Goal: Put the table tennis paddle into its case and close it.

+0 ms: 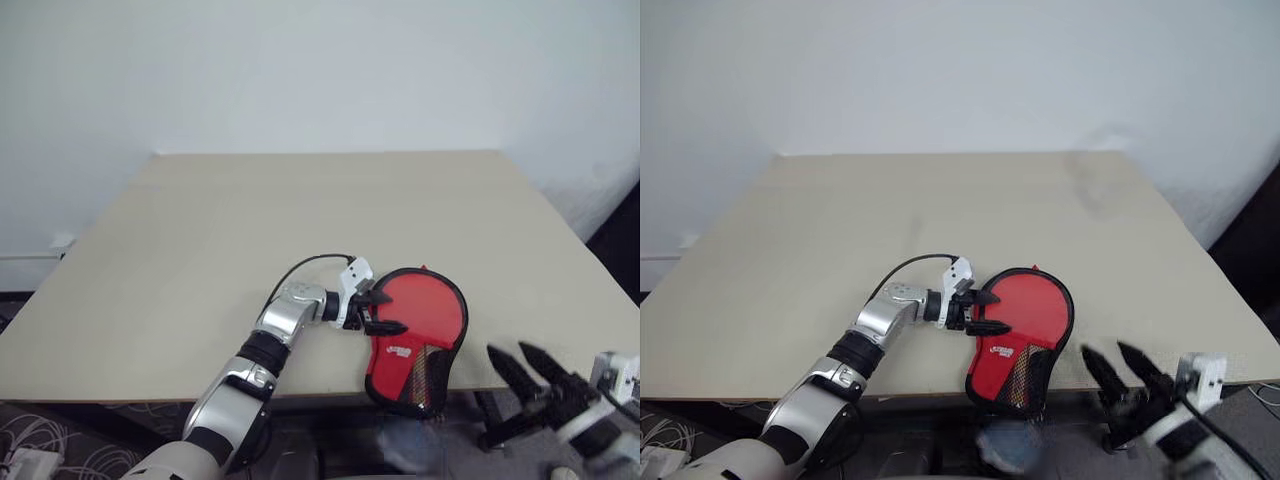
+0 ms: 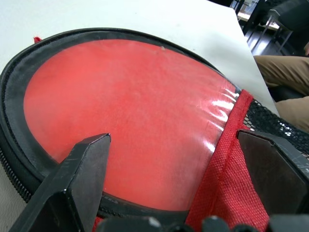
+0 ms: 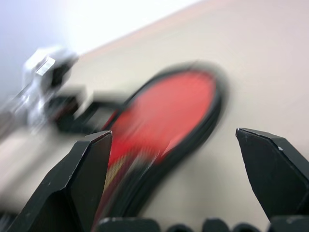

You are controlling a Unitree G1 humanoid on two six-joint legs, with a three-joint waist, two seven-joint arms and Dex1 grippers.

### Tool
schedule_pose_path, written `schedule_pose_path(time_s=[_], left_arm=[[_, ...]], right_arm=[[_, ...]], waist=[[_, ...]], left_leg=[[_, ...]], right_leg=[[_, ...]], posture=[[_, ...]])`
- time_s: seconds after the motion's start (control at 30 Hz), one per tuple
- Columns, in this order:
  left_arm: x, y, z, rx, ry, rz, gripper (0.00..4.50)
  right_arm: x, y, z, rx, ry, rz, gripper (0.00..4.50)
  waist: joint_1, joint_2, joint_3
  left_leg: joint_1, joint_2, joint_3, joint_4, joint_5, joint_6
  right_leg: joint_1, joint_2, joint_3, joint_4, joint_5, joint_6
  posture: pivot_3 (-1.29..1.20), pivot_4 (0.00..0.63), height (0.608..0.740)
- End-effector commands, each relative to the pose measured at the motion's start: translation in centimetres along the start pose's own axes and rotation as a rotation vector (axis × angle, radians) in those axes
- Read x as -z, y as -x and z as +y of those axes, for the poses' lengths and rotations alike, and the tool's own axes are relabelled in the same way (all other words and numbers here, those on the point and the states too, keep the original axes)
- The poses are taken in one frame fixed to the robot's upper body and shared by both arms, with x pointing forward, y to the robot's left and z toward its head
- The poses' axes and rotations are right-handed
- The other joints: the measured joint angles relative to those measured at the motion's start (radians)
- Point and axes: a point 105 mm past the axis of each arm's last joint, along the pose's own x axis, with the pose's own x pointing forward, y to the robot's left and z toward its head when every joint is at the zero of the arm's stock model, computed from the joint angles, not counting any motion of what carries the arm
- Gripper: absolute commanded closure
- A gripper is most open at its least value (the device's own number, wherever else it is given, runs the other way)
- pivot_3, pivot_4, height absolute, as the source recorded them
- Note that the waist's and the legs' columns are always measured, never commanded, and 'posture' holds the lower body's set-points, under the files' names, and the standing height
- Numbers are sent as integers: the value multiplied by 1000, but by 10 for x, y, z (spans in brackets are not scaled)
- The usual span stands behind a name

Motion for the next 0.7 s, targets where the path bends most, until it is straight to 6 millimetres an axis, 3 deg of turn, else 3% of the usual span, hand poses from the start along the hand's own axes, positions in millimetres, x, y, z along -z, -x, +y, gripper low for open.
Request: schedule_pose_path(time_s=[0.03,0.17,0.3,0.37,0.7], left_arm=[[20,7,5,-29,63,58,0],[21,9,7,-38,66,59,0],[20,13,8,-44,77,50,0],[20,14,8,-45,78,50,0],[22,27,13,-85,88,46,0]], right_arm=[[-14,-30,-4,122,55,33,72],[-27,-58,-8,195,118,65,72],[-22,-90,0,99,130,127,72],[-18,-95,-4,104,123,154,72],[0,-111,-3,27,87,273,72]], waist=[[3,1,1],[7,4,2],[11,4,2],[12,4,1],[-1,3,2]], left_leg=[[1,0,0,0,0,0],[8,0,5,2,0,0],[11,-1,6,6,3,-1],[11,-1,5,12,3,-1],[10,-2,8,12,6,3]], right_leg=[[-1,0,-1,0,4,-3],[2,-2,0,1,10,-4],[-1,-1,3,13,11,-3],[-1,0,6,18,15,4],[-8,4,15,20,13,7]], posture=[[0,0,740],[0,0,740],[0,0,740],[0,0,740],[0,0,740]])
